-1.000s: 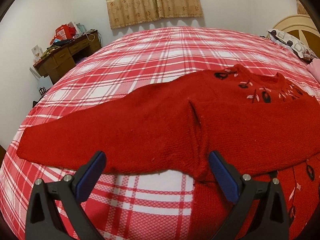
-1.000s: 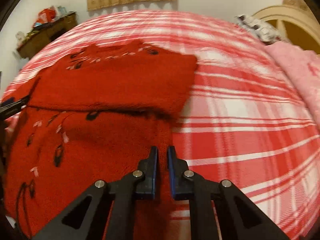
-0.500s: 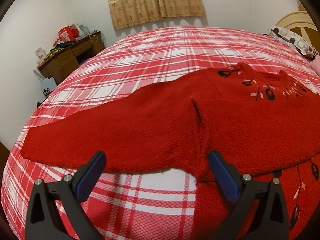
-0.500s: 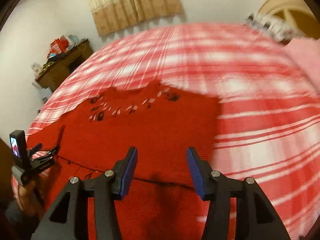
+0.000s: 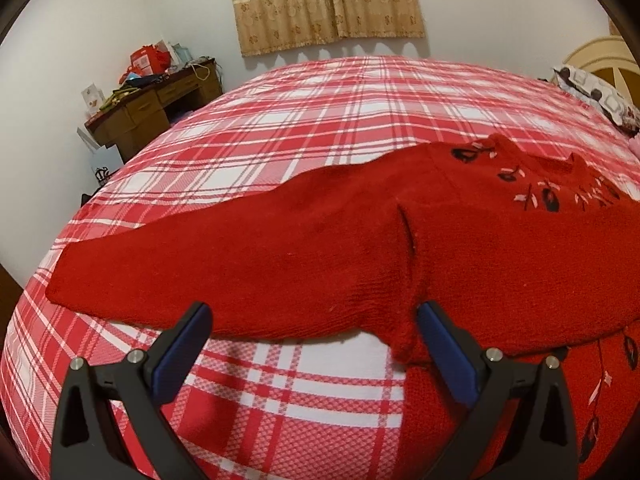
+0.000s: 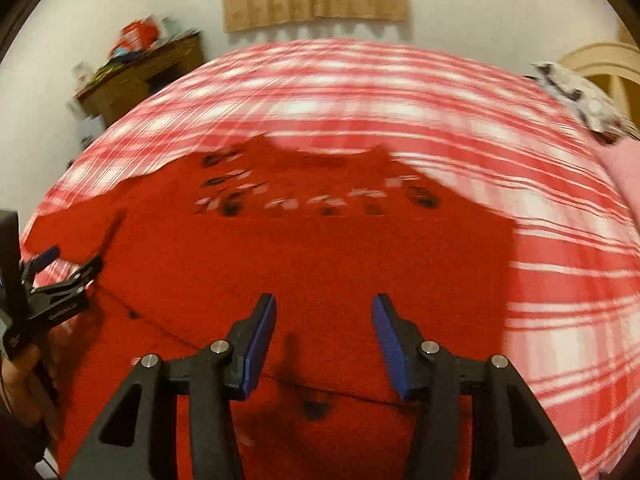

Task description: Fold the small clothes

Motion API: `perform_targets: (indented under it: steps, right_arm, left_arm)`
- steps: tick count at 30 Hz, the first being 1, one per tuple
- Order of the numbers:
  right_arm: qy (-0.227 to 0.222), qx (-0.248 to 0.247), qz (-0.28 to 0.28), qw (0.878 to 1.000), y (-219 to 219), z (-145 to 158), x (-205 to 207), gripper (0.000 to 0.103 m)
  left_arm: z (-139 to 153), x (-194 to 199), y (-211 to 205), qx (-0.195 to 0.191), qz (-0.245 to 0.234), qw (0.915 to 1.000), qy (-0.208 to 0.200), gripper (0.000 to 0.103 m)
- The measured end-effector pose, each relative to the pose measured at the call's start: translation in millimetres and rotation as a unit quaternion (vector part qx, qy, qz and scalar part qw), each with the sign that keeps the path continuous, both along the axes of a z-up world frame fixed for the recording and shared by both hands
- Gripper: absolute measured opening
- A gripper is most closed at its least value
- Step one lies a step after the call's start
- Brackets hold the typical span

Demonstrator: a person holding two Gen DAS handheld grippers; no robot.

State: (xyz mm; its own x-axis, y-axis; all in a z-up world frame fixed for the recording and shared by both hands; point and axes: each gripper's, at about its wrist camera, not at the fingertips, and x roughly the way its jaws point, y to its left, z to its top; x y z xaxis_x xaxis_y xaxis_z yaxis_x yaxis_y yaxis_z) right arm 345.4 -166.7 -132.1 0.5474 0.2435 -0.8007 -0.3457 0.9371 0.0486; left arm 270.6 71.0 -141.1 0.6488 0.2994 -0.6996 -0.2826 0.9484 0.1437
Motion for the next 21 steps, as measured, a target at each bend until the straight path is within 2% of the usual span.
perform_targets:
  steps: [3,5,8,10,13,16,18,21]
  right_arm:
    - [0.035,-0.023,0.032,0.999,29,-25,2,0.051]
    - [0.017,-0.048,0.037,0.998,42,-24,-2,0.052]
    - [0.015,-0.028,0.047,0.998,52,-14,-4,0.052]
    - [-0.005,-0.049,0.063,0.997,69,-7,-6,0.052]
    - [-0.002,-0.043,0.086,0.995,93,-10,-2,0.052]
    - [0.024,-0.049,0.111,0.992,121,-30,6,0.052]
    - [-0.001,-0.055,0.107,0.993,131,-31,1,0.052]
    - [-0.002,-0.042,0.109,0.993,135,-23,-3,0.052]
  left_arm:
    - [1,-3,7,-0.019,0.001,0.9998,-0.003,0.103]
    - [2,-6,9,-0.023,-0.004,0.9997,-0.004,0.103]
    - [4,-14,17,-0.033,-0.002,0.9994,-0.006,0.103]
    - [5,-19,27,-0.042,0.001,0.9991,-0.002,0.103]
    - [8,-28,46,-0.051,0.011,0.9987,-0.001,0.103]
    - [14,-40,70,-0.04,0.029,0.9988,-0.006,0.103]
    - [17,-46,86,-0.03,0.043,0.9986,-0.009,0.103]
    - [16,-55,123,-0.005,0.078,0.9969,-0.004,0.103]
